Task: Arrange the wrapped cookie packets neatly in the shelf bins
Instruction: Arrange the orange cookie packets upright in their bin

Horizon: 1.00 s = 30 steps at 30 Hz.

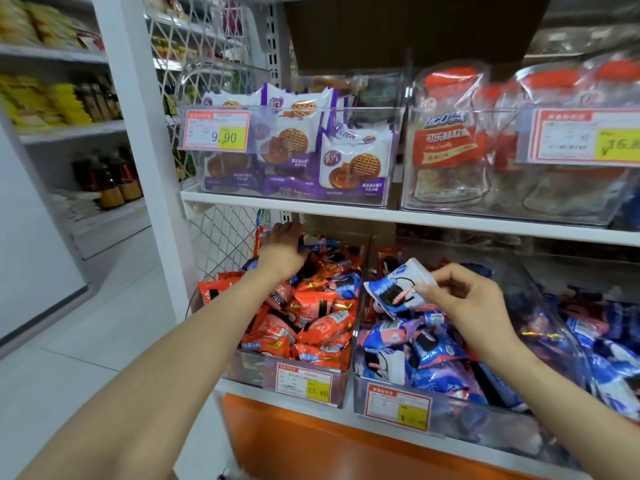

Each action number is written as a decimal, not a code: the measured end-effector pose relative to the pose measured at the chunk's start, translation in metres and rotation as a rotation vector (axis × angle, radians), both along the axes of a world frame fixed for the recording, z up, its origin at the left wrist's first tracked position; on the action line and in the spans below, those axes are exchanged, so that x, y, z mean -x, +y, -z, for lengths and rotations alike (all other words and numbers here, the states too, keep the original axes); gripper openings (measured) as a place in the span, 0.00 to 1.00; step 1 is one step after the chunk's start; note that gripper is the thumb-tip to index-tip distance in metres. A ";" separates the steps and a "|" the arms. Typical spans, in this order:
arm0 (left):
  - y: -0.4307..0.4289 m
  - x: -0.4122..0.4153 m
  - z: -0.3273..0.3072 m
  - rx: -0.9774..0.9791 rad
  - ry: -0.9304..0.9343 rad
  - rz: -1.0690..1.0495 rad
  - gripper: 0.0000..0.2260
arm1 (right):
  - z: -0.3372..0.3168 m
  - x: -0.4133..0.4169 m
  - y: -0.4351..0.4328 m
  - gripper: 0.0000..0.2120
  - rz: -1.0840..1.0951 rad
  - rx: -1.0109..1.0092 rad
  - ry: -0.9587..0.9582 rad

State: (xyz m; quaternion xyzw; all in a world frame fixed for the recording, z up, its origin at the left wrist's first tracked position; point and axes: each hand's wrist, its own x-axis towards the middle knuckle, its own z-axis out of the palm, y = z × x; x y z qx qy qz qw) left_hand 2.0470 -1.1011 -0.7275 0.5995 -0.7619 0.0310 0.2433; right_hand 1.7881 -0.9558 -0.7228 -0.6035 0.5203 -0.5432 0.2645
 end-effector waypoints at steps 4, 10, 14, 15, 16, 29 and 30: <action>-0.020 0.013 -0.002 -0.161 -0.057 -0.013 0.18 | -0.001 0.002 0.002 0.06 -0.002 0.002 -0.015; -0.018 0.015 -0.001 -0.182 -0.114 -0.054 0.13 | 0.003 0.001 0.001 0.07 -0.007 -0.016 -0.011; 0.002 0.013 0.002 -0.080 -0.053 -0.049 0.10 | 0.004 0.000 0.004 0.08 -0.011 -0.016 -0.019; 0.006 0.013 0.003 -0.037 -0.050 -0.055 0.09 | 0.005 0.000 0.005 0.08 -0.008 -0.018 -0.015; 0.009 0.013 0.004 0.016 -0.054 -0.067 0.09 | 0.005 0.001 0.006 0.08 -0.007 -0.020 -0.013; 0.112 0.041 -0.022 0.174 0.482 0.211 0.06 | -0.001 0.032 0.022 0.07 0.043 -0.040 -0.089; 0.125 0.049 -0.027 0.169 0.506 0.264 0.07 | -0.003 0.036 0.025 0.07 0.048 -0.043 -0.101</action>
